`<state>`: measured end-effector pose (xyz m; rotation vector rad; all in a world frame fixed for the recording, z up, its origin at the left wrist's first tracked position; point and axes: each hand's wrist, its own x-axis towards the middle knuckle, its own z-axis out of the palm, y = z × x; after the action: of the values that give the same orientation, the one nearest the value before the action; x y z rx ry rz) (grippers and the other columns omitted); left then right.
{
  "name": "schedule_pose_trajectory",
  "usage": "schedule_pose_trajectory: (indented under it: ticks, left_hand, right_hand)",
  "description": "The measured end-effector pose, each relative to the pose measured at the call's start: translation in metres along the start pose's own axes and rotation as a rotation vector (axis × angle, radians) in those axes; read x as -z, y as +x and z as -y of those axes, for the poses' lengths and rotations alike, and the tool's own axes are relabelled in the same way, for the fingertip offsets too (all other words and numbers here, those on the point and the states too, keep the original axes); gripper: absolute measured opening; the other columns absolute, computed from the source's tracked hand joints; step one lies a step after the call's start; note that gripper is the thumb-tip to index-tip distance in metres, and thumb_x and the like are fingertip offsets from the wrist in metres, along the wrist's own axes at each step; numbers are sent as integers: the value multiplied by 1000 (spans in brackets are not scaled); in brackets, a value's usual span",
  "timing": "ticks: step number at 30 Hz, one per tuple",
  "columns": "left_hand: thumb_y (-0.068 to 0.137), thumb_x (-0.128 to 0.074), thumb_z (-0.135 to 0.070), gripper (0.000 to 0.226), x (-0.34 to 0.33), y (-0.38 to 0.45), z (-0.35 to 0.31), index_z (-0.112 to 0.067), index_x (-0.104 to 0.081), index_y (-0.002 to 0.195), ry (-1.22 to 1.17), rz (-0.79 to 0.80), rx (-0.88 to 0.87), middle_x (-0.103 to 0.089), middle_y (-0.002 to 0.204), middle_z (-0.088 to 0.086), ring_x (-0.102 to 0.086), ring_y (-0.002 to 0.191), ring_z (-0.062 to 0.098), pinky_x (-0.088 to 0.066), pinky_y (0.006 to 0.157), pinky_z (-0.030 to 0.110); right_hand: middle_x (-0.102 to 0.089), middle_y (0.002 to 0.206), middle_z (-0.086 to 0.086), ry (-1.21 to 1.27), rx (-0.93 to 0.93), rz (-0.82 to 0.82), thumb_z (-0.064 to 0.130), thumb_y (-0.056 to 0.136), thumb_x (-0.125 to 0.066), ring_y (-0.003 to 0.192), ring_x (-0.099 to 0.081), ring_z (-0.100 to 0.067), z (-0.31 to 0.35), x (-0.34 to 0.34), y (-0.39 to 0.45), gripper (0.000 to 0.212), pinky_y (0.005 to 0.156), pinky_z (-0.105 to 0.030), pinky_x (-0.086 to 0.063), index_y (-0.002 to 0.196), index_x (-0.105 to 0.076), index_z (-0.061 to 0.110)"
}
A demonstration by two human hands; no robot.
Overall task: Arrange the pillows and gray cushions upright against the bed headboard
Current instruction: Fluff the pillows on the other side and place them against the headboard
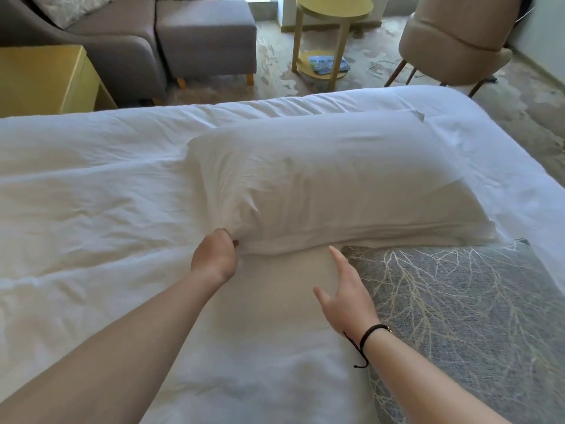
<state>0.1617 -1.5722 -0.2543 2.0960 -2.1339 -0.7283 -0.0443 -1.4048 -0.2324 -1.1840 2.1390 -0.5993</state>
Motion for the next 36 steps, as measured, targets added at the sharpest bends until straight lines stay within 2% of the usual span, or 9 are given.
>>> schedule_pose_trajectory:
  ticks: [9,16,19,21,25,27,29,32,36]
  left_hand:
    - [95,-54,-35,23,72,-137,-31,-19,-42,83,1,191,-288,-65,95,16,-60,86,39,-36,66,35]
    - [93,-59,-40,38,192,-262,-34,-15,-49,66,-217,286,-190,-53,68,1,-59,75,28,-37,63,32]
    - [84,-64,-50,41,251,-295,8,-11,-67,70,-370,337,-97,-67,68,4,-66,66,20,-46,57,32]
    - [77,-67,-55,40,284,-312,48,-16,-73,71,-510,437,-7,-71,65,2,-69,60,15,-48,51,27]
    - [83,-74,-41,36,291,-325,122,-15,-68,59,-372,308,162,-61,56,-3,-63,58,15,-40,51,23]
    - [83,-72,-43,31,273,-328,141,-16,-67,98,-144,158,231,-66,88,6,-65,91,26,-44,68,31]
    - [79,-71,-54,78,246,-335,146,-18,-40,141,26,76,216,-52,133,16,-48,125,34,-43,94,39]
    - [74,-60,-74,101,208,-337,131,-26,-21,154,331,-69,-29,-21,160,15,-18,146,34,-20,117,47]
    - [78,-59,-69,107,169,-318,110,-25,-1,157,517,28,-122,-5,166,6,-3,150,30,-5,118,52]
  right_hand:
    - [-11,160,-2,-224,18,-23,32,81,-69,144,-23,-21,51,29,-52,91,111,-39,-33,144,-7,51]
    - [-10,161,-7,-363,260,-103,10,70,-59,144,-13,-33,116,74,-147,96,118,-47,-16,148,-14,44]
    - [-20,159,1,-357,493,-102,42,81,-64,147,-12,-29,138,82,-188,77,118,-52,-13,145,-22,48]
    - [-21,159,6,-330,625,-43,66,82,-50,148,-10,-22,154,74,-204,71,119,-47,-7,145,-23,49]
    - [-12,161,11,-359,616,238,67,85,-47,149,-5,-13,182,19,-211,69,120,-43,-2,147,-22,48]
    - [-7,163,9,-458,565,331,56,92,-47,149,-3,-15,185,-15,-209,66,120,-44,0,149,-16,46]
    - [-1,163,5,-526,554,339,46,95,-45,149,1,-18,185,-41,-206,67,119,-46,5,151,-10,43]
    - [-1,163,3,-521,558,315,41,93,-44,149,2,-20,183,-53,-200,69,118,-46,7,151,-7,42]
    - [-2,163,7,-546,626,378,57,87,-51,149,1,-14,183,-33,-182,77,119,-41,3,150,-8,45]
